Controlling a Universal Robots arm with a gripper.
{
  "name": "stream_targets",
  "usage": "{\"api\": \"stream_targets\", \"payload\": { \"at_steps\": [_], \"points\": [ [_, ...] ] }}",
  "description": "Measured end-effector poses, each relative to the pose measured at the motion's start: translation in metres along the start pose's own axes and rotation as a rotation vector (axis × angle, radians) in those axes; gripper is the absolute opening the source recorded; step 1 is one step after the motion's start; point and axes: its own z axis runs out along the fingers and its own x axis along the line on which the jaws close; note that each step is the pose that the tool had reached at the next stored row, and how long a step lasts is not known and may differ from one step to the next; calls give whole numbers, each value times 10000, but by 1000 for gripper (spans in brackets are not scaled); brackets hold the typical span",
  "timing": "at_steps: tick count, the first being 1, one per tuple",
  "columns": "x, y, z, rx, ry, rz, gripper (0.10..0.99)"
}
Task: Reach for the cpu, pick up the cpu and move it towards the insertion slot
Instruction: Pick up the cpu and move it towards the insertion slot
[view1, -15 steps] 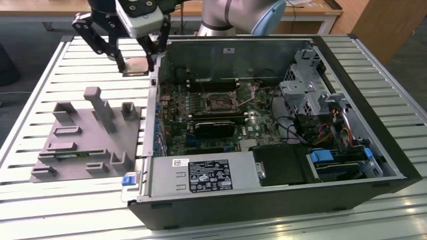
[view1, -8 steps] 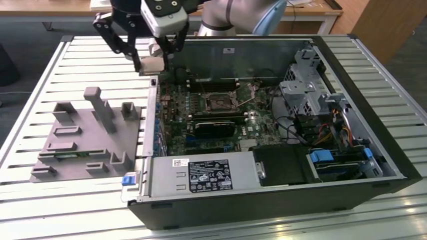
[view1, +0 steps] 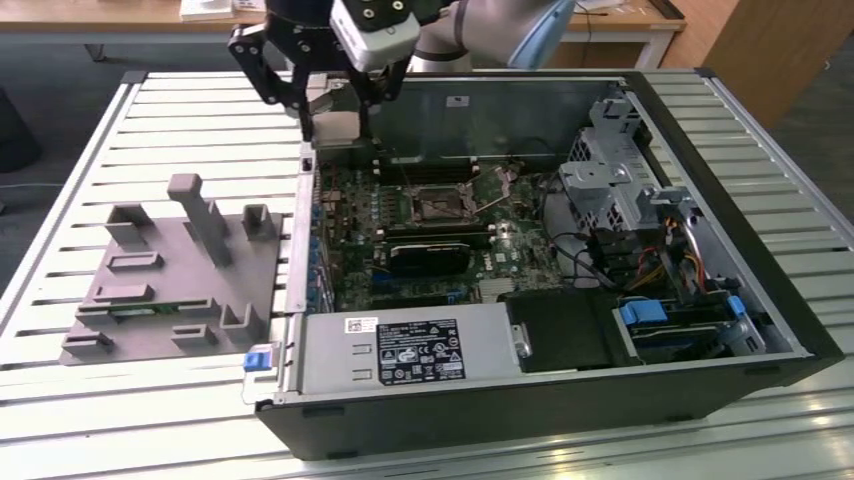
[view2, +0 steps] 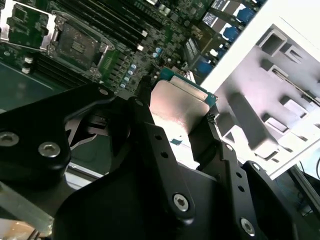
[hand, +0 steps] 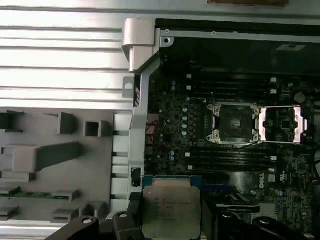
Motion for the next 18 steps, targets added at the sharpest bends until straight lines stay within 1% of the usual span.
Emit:
{"api": "stream_targets", "payload": {
  "at_steps": [18],
  "points": [
    [-504,88,10,1,-6,35,545]
  ]
}}
